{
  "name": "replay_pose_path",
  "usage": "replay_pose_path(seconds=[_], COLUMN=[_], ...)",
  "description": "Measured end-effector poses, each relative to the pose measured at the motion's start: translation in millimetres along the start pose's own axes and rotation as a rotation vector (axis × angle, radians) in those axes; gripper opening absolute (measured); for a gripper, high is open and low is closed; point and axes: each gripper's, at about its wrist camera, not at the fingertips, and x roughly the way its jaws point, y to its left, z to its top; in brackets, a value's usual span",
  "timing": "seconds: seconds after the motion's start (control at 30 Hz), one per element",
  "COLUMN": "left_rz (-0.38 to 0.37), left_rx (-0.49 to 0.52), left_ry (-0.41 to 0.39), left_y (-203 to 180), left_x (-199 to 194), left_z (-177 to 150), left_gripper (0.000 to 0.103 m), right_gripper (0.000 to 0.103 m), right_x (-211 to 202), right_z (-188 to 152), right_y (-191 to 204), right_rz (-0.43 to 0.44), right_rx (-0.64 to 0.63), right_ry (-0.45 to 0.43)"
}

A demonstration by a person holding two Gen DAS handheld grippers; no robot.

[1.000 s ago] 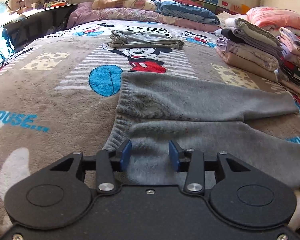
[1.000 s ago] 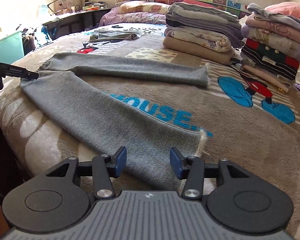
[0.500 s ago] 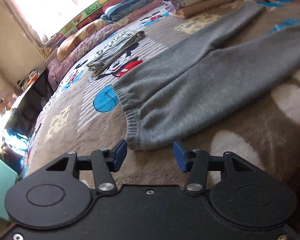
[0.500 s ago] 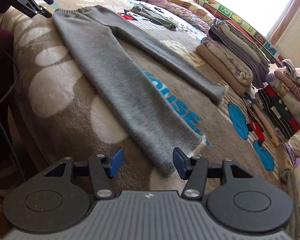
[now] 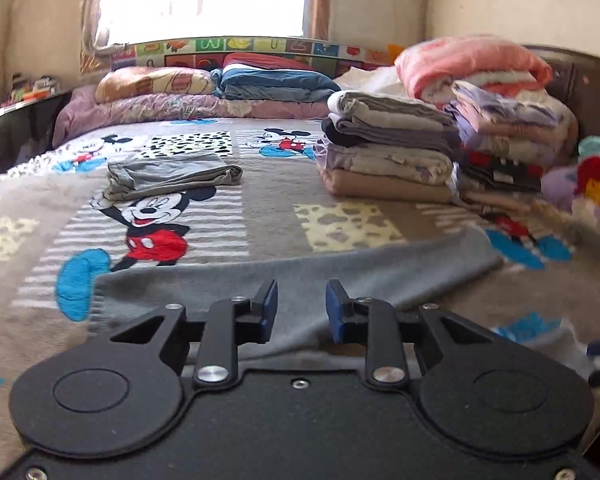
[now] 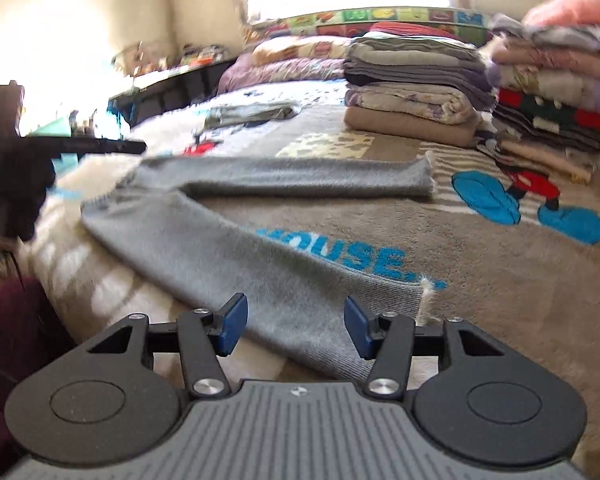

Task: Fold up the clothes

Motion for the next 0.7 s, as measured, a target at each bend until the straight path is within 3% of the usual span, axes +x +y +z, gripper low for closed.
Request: replay_pose_path(seconds=[0.1, 0.2, 0.4, 0.5, 0.7], left_rz=[0.004, 0.038, 0.021, 0.04, 0.056], left_rx=[-0.099, 0.025, 0.027, 0.086, 0.085], left_ry=[0.065, 0.165, 0.115, 0.209, 0.196], left_y=[-9.6, -30.6, -51.2, -67.8, -94.0], left_x=[45.3, 71.6, 55.4, 87.1, 109.4], left_z=[-8.4, -31.1, -21.9, -28.4, -22.8], left_gripper=[0.025, 0.025, 0.025, 0.025, 0.024], right_gripper=[0.054, 0.049, 0.051, 0.051, 0.053], right_x=[4.0, 10.5, 15.8, 17.4, 17.4], right_z=[-18.4, -30.4, -32.7, -34.3, -34.7], right_y=[-33.6, -56.9, -60.2, -62.2, -64.8], right_rz=[0.063, 0.048, 0.062, 0.072, 0.084], right_rx=[0.257, 0.391, 0.375, 0.377, 0.401], right_ry=[-0.084, -0.079, -0.082, -0.081, -0.09])
